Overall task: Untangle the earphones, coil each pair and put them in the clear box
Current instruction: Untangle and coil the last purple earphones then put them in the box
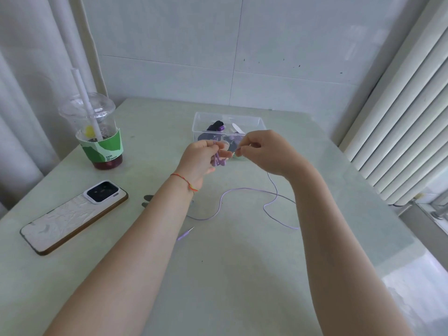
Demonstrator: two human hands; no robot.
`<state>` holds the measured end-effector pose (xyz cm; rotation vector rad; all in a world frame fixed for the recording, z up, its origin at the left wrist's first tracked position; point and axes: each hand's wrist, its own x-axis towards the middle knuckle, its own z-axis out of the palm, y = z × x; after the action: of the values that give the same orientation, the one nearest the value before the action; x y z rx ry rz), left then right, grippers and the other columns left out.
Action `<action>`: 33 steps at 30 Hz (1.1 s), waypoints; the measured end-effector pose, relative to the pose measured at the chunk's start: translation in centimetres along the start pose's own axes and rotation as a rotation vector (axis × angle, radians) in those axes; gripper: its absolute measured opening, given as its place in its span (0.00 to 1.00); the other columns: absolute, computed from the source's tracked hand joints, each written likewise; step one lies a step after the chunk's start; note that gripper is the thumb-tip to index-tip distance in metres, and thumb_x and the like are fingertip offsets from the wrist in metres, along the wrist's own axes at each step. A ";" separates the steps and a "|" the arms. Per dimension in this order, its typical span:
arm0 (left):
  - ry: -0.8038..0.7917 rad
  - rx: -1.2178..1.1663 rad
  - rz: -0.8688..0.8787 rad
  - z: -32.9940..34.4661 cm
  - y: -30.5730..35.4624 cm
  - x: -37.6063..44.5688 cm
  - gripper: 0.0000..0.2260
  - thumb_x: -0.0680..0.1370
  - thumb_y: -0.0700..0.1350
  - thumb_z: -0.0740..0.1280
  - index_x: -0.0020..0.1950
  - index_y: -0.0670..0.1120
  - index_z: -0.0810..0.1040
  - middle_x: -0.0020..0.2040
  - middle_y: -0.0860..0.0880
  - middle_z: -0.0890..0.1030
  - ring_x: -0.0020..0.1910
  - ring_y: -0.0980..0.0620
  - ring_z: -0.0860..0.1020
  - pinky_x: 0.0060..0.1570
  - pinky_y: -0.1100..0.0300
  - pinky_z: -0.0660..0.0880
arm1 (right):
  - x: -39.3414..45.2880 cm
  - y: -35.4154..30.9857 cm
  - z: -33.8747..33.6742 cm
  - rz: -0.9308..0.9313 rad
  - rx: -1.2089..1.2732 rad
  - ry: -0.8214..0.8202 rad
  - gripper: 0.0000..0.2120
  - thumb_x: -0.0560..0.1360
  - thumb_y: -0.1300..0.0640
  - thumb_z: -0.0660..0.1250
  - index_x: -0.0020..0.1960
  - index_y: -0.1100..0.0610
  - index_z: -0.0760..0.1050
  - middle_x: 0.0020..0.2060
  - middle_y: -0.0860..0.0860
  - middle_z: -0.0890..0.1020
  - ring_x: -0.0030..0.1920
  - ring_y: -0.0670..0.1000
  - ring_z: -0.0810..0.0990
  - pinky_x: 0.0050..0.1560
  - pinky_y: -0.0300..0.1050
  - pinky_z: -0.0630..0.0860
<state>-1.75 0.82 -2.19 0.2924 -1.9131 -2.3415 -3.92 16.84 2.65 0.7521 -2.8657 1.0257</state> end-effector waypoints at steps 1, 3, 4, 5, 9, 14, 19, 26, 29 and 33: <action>0.020 -0.017 -0.018 -0.2 -0.1 0.2 0.12 0.82 0.34 0.56 0.43 0.43 0.75 0.29 0.50 0.82 0.26 0.57 0.80 0.31 0.66 0.72 | -0.1 0.0 -0.1 0.006 0.013 -0.025 0.07 0.74 0.57 0.66 0.45 0.57 0.82 0.25 0.43 0.69 0.23 0.41 0.66 0.23 0.30 0.59; 0.062 -0.040 -0.043 -0.8 -0.3 0.5 0.11 0.82 0.36 0.57 0.44 0.45 0.75 0.30 0.52 0.83 0.28 0.56 0.81 0.42 0.60 0.71 | -0.3 -0.2 -0.1 0.008 0.034 -0.067 0.06 0.73 0.56 0.67 0.42 0.57 0.82 0.21 0.42 0.68 0.22 0.43 0.64 0.22 0.31 0.59; 0.074 -0.038 -0.048 -1.0 -0.4 0.6 0.11 0.81 0.36 0.57 0.44 0.45 0.76 0.31 0.52 0.83 0.29 0.56 0.81 0.47 0.58 0.71 | -0.4 -0.3 -0.1 0.006 0.043 -0.075 0.06 0.73 0.56 0.68 0.41 0.56 0.82 0.20 0.42 0.67 0.22 0.43 0.63 0.22 0.31 0.59; 0.077 -0.020 -0.047 -1.0 -0.5 0.5 0.10 0.81 0.36 0.58 0.44 0.46 0.76 0.32 0.53 0.84 0.30 0.56 0.82 0.48 0.57 0.70 | -0.4 -0.4 0.0 0.002 0.054 -0.077 0.06 0.73 0.56 0.69 0.41 0.57 0.82 0.19 0.42 0.66 0.22 0.44 0.63 0.22 0.31 0.59; 0.046 0.139 -0.012 -0.2 -0.3 -0.1 0.12 0.79 0.32 0.59 0.42 0.43 0.78 0.25 0.53 0.79 0.25 0.58 0.78 0.33 0.65 0.72 | -0.3 -0.6 0.3 -0.028 0.082 -0.064 0.05 0.73 0.56 0.70 0.40 0.54 0.83 0.21 0.43 0.66 0.23 0.44 0.62 0.23 0.32 0.59; -0.179 0.193 -0.065 0.2 -0.3 -0.3 0.11 0.81 0.34 0.57 0.44 0.41 0.76 0.28 0.49 0.79 0.31 0.50 0.79 0.49 0.54 0.75 | 0.6 0.2 0.7 -0.030 0.080 0.095 0.06 0.76 0.59 0.67 0.44 0.55 0.82 0.18 0.38 0.69 0.22 0.41 0.68 0.24 0.30 0.60; -0.400 -0.114 -0.224 0.0 0.2 -0.6 0.11 0.82 0.42 0.56 0.43 0.44 0.74 0.29 0.50 0.66 0.28 0.52 0.71 0.41 0.51 0.81 | 1.5 1.5 1.1 0.029 0.148 0.259 0.07 0.76 0.54 0.69 0.42 0.55 0.81 0.24 0.44 0.69 0.23 0.42 0.66 0.28 0.37 0.60; -0.423 -0.477 -0.138 -0.2 0.8 -1.0 0.09 0.82 0.44 0.59 0.50 0.45 0.79 0.42 0.50 0.82 0.47 0.52 0.81 0.31 0.63 0.77 | 0.7 1.3 1.9 0.077 0.051 -0.036 0.14 0.79 0.55 0.61 0.37 0.59 0.75 0.25 0.48 0.68 0.27 0.47 0.66 0.31 0.41 0.64; -0.338 -0.485 -0.083 -0.2 0.3 -0.6 0.09 0.81 0.45 0.62 0.56 0.47 0.81 0.57 0.50 0.83 0.60 0.50 0.79 0.36 0.64 0.79 | 0.1 0.6 1.9 0.073 -0.036 -0.226 0.15 0.80 0.55 0.57 0.35 0.55 0.71 0.26 0.48 0.75 0.28 0.52 0.73 0.32 0.39 0.69; -0.275 -0.341 -0.031 -0.3 -0.3 -0.3 0.09 0.82 0.46 0.61 0.56 0.49 0.81 0.58 0.51 0.83 0.59 0.53 0.80 0.41 0.61 0.80 | 0.1 0.4 2.0 0.071 -0.073 -0.326 0.12 0.81 0.56 0.57 0.43 0.53 0.75 0.32 0.51 0.76 0.27 0.50 0.73 0.26 0.32 0.69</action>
<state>-1.41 0.61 -2.51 -0.0330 -1.5679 -2.7924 -3.87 15.90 0.82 0.8942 -3.2043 0.8706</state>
